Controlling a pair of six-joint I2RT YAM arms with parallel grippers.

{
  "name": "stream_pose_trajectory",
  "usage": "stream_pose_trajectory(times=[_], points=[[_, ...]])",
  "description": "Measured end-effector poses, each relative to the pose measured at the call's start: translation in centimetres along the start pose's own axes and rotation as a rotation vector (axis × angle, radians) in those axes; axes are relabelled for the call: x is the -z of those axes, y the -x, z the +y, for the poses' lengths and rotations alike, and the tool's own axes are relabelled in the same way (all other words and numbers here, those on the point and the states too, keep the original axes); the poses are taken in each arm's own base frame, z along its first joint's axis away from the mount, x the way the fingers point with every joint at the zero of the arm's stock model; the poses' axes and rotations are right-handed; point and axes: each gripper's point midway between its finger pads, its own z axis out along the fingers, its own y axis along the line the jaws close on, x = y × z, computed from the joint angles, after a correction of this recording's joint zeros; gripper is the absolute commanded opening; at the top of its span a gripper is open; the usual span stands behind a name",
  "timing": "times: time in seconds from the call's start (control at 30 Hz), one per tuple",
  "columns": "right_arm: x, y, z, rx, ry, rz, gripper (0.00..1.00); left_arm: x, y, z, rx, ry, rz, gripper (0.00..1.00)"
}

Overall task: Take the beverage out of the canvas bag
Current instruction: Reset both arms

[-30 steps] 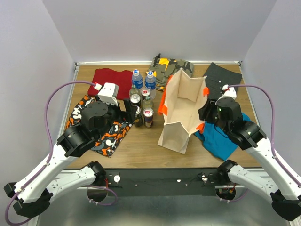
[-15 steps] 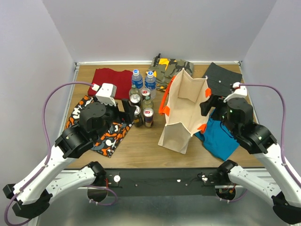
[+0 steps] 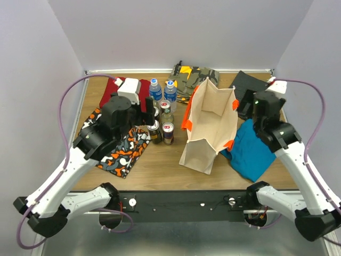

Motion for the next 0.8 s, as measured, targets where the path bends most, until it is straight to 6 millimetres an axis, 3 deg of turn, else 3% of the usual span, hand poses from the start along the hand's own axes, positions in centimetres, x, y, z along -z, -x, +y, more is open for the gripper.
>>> stream_pose_trajectory(times=[0.17, 0.4, 0.67, 0.73, 0.8], points=[[-3.5, 1.6, -5.2, -0.067, -0.106, -0.001, 1.0, -2.7, -1.1, 3.4, 0.006, 0.077, 0.061, 0.99], [-6.8, 0.9, -5.5, -0.091, -0.052, 0.057, 1.0, -5.3, -0.7, 7.2, 0.074, 0.107, 0.08, 0.99], [-9.9, 2.4, -12.4, -0.286, -0.144, -0.006, 1.0, -6.5, -1.1, 11.3, 0.146, 0.131, 0.075, 0.99], [-10.5, 2.0, -13.2, -0.307, -0.16, -0.03, 1.0, -6.6, -0.9, 11.7, 0.157, 0.123, 0.065, 0.99], [-10.7, 0.4, -13.4, -0.309, -0.158, -0.047, 1.0, -6.5, -0.8, 11.7, 0.156, 0.11, 0.036, 0.99]])
